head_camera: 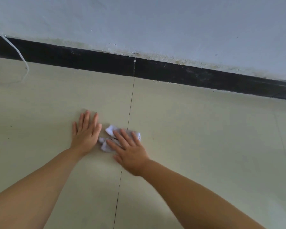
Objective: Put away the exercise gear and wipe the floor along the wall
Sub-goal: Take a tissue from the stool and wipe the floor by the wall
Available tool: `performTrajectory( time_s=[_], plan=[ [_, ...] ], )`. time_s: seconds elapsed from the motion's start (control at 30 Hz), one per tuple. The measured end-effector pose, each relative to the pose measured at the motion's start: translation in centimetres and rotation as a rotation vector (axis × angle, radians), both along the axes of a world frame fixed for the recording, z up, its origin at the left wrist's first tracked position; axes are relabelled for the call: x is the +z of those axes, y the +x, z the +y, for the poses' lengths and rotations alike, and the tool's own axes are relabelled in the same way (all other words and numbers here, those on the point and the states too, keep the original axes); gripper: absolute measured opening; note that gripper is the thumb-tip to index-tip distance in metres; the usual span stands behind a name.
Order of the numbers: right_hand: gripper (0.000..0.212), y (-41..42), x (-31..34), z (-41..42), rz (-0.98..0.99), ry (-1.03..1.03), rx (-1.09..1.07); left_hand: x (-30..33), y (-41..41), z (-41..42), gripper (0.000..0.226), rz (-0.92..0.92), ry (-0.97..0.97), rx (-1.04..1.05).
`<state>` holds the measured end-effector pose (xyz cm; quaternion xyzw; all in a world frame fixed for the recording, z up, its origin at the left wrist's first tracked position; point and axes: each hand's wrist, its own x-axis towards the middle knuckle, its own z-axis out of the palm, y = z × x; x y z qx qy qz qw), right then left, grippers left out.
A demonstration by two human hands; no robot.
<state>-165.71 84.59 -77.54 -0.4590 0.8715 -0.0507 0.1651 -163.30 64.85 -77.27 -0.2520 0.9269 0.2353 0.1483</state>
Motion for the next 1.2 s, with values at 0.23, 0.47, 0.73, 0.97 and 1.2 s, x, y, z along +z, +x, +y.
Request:
performTrajectory(
  time_s=[0.23, 0.47, 0.73, 0.97, 1.2],
  plan=[
    [0.053, -9.9, 1.5, 20.9, 0.061, 0.021, -1.021, -0.1, 0.2, 0.1, 0.058, -0.086, -0.069, -0.074],
    [0.056, -6.5, 0.6, 11.4, 0.0, 0.047, -1.253, 0.0, 0.1, 0.1, 0.059, -0.091, -0.091, -0.074],
    [0.055, 7.0, 0.6, -2.5, 0.039, 0.006, -0.232, -0.1, -0.2, -0.4, 0.057, -0.078, -0.038, -0.024],
    [0.046, -2.8, -0.1, 17.6, 0.154, -0.009, -0.615, 0.1, -0.2, -0.2, 0.058, -0.069, -0.042, -0.059],
    [0.059, -2.2, 1.7, 20.9, -0.056, 0.163, -1.36, 0.3, 0.0, 0.1, 0.061, -0.08, -0.078, -0.065]
  ],
)
